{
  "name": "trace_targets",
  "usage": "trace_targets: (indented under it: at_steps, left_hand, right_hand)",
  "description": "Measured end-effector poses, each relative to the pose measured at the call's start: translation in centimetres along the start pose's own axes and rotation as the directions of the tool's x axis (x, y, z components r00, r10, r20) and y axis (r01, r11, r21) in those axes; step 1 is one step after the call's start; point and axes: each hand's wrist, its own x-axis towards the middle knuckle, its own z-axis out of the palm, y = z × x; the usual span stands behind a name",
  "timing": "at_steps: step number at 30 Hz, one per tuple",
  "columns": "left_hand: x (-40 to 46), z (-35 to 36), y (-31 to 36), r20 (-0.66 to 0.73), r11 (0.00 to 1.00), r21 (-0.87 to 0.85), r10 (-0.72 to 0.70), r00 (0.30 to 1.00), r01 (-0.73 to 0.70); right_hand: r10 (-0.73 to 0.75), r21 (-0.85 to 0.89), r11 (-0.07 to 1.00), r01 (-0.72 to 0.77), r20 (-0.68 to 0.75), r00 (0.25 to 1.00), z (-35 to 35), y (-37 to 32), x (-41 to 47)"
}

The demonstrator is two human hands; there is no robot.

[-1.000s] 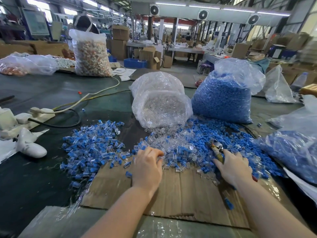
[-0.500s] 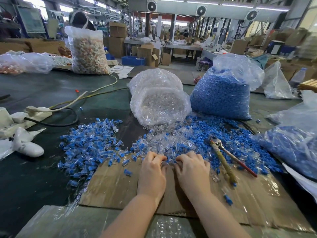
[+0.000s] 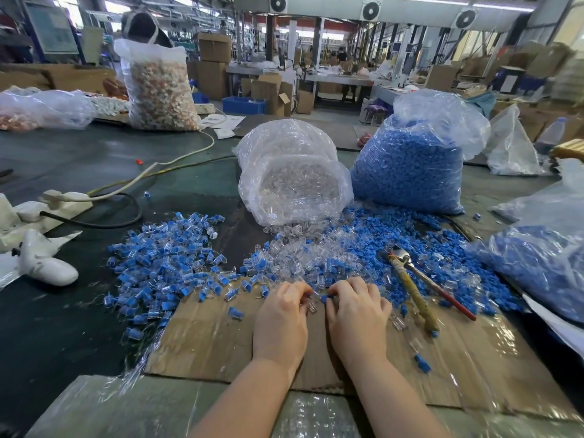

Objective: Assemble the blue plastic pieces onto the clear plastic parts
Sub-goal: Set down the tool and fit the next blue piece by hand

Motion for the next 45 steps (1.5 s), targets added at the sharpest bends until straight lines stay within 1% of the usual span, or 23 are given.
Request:
trace_targets:
  at_steps: [4,7,10,13,16,19,22,26,28,30,33,37,41,45]
  left_hand:
    - [-0.1,-0.2,0.0,0.019,1.000,0.019,-0.004,1.000,0.004]
    - [-0.1,-0.2,0.1,0.012,1.000,-0.020,0.020,1.000,-0.020]
    - [0.1,-0.3,0.3,0.032,0.997,-0.073,0.041,0.999,-0.039]
    - [0.2,-0.4,0.4,0.040,0.994,-0.112,0.025,0.999,-0.020]
    - [0.3,-0.5,0.4,0.063,0.990,-0.142,0.012,0.998,-0.003]
    - [0.3,-0.7,0.5,0.083,0.985,-0.171,0.023,0.996,-0.008]
    - [0.3,-0.7,0.5,0.089,0.978,-0.205,0.042,0.995,-0.023]
    - [0.4,-0.6,0.3,0.133,0.983,-0.183,0.040,0.990,-0.015]
    - [0.4,-0.6,0.2,0.120,0.983,-0.184,0.039,0.992,-0.017]
    - [0.4,-0.6,0.2,0.112,0.984,-0.176,0.045,0.993,-0.025]
    - [0.3,-0.4,0.3,0.135,0.986,-0.149,0.102,0.986,-0.081]
    - [0.2,-0.1,0.3,0.227,0.986,-0.065,0.166,0.960,-0.155]
    - [0.2,-0.3,0.3,0.186,0.988,-0.096,0.134,0.973,-0.117]
    - [0.3,-0.8,0.4,0.111,0.979,-0.202,0.060,0.992,-0.036]
  right_hand:
    - [-0.011,-0.060,0.998,0.013,0.046,0.999,0.1,0.0,0.1]
    - [-0.006,-0.054,0.999,0.008,0.034,0.999,0.0,0.0,0.0]
    - [-0.021,0.022,1.000,0.022,-0.061,0.998,-0.4,-0.2,-0.2]
    - [-0.023,0.093,0.995,0.038,-0.160,0.987,-0.5,-0.2,-0.4]
    - [0.001,0.144,0.989,0.020,-0.145,0.989,-0.5,0.0,-0.4]
    - [0.010,0.159,0.987,0.006,-0.102,0.995,-0.5,0.1,-0.4]
    - [0.011,0.184,0.983,0.005,-0.088,0.996,-0.6,0.1,-0.4]
    - [0.020,0.293,0.956,0.015,-0.116,0.993,-0.9,0.2,-0.5]
    - [0.004,0.352,0.935,0.052,-0.156,0.988,-1.0,0.3,-0.5]
    - [0.002,0.374,0.924,0.077,-0.206,0.979,-1.1,0.2,-0.6]
    - [0.015,0.387,0.919,0.079,-0.234,0.972,-1.1,0.3,-0.5]
    - [0.039,0.418,0.907,0.056,-0.215,0.976,-1.1,0.5,-0.4]
    - [0.031,0.428,0.901,0.062,-0.206,0.978,-1.1,0.4,-0.5]
    - [0.029,0.454,0.888,0.072,-0.210,0.977,-1.2,0.5,-0.5]
